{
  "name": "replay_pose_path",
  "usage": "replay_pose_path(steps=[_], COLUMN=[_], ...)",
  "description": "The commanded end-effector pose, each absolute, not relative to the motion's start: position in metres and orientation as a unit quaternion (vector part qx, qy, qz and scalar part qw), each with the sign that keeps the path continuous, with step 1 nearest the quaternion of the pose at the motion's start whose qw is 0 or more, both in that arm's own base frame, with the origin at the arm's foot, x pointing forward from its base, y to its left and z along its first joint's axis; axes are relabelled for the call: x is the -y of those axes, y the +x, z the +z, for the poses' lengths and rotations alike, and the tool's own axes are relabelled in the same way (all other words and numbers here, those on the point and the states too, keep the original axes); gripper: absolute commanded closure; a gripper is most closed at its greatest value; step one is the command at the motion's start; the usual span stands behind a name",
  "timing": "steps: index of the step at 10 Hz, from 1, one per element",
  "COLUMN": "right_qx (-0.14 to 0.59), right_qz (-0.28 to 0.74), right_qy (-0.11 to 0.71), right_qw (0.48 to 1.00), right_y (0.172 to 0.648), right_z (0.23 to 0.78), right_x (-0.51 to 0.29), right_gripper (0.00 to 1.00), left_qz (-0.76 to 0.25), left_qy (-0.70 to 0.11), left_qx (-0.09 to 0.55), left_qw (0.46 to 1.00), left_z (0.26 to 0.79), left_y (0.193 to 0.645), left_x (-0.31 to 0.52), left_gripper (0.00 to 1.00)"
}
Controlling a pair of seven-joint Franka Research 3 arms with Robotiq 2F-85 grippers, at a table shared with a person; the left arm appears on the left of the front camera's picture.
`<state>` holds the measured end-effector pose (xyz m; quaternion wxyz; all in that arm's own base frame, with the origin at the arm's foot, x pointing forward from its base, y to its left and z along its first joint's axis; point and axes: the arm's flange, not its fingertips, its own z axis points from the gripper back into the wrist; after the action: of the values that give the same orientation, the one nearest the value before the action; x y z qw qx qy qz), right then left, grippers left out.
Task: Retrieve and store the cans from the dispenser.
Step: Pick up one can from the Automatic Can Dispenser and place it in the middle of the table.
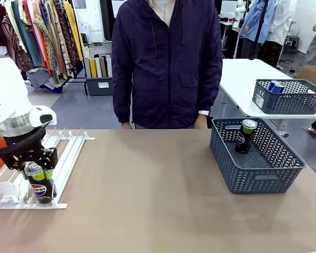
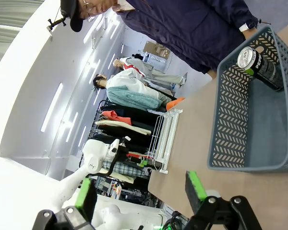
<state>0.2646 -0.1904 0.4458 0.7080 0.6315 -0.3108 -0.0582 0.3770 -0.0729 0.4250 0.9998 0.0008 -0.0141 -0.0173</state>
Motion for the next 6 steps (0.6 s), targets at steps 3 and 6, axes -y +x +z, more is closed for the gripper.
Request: replay_pose_path(steps=[3, 6], right_qx=[0.321, 0.321], right_qz=[-0.06, -0.06], right_qy=[0.637, 0.637], right_qw=[0.698, 0.698], right_y=[0.268, 0.268], right_z=[0.451, 0.451], right_x=[0.19, 0.19], right_gripper=[0.0, 0.0], left_qz=[-0.064, -0.046], left_qy=[-0.045, -0.061], left_qx=[0.13, 0.221], left_qw=[0.988, 0.972], left_z=[0.549, 0.585], left_y=[0.314, 0.27], left_x=[0.052, 0.033], left_gripper=[1.0, 1.0])
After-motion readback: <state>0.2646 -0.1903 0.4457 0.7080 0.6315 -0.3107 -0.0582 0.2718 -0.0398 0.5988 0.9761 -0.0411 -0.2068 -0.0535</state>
